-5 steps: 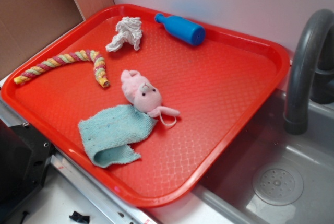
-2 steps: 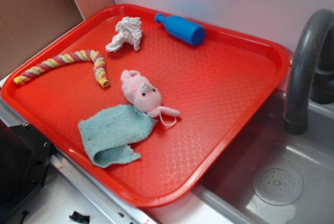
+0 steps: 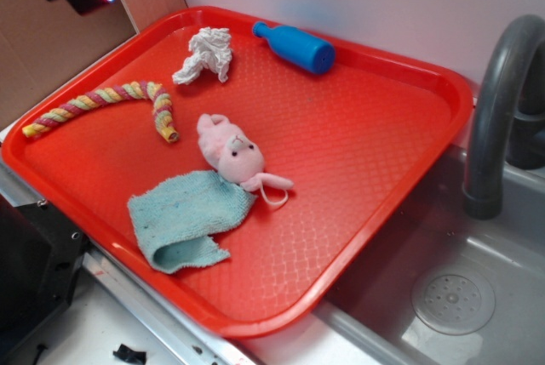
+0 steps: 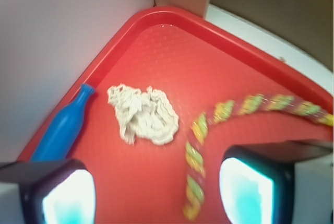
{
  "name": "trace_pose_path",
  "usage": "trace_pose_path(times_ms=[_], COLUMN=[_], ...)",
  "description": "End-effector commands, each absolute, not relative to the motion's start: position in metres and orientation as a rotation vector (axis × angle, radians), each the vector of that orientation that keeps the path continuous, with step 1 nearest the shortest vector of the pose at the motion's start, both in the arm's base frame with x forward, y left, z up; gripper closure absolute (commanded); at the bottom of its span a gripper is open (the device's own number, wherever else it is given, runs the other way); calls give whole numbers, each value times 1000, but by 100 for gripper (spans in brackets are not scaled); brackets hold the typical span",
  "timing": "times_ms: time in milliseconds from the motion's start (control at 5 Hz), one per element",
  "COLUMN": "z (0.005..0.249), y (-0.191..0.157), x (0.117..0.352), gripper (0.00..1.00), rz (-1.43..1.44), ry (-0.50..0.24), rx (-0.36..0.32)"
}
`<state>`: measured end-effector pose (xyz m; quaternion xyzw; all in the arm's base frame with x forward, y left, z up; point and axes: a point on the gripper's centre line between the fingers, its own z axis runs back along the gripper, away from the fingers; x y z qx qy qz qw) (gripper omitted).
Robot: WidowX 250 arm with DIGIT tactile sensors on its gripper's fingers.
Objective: Grab the white paper.
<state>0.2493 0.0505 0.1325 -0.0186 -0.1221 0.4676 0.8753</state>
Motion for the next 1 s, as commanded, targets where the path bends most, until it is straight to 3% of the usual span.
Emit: trace_pose_path(times_ms=[0, 200, 600, 800], z=[91, 63, 29, 23], y=[63, 68, 71, 69], x=[286, 294, 301, 299], gripper=[0, 0, 0, 100], rz=[954, 935, 911, 892], ry=[-244, -197, -144, -112], rx=[-68, -33, 17, 12])
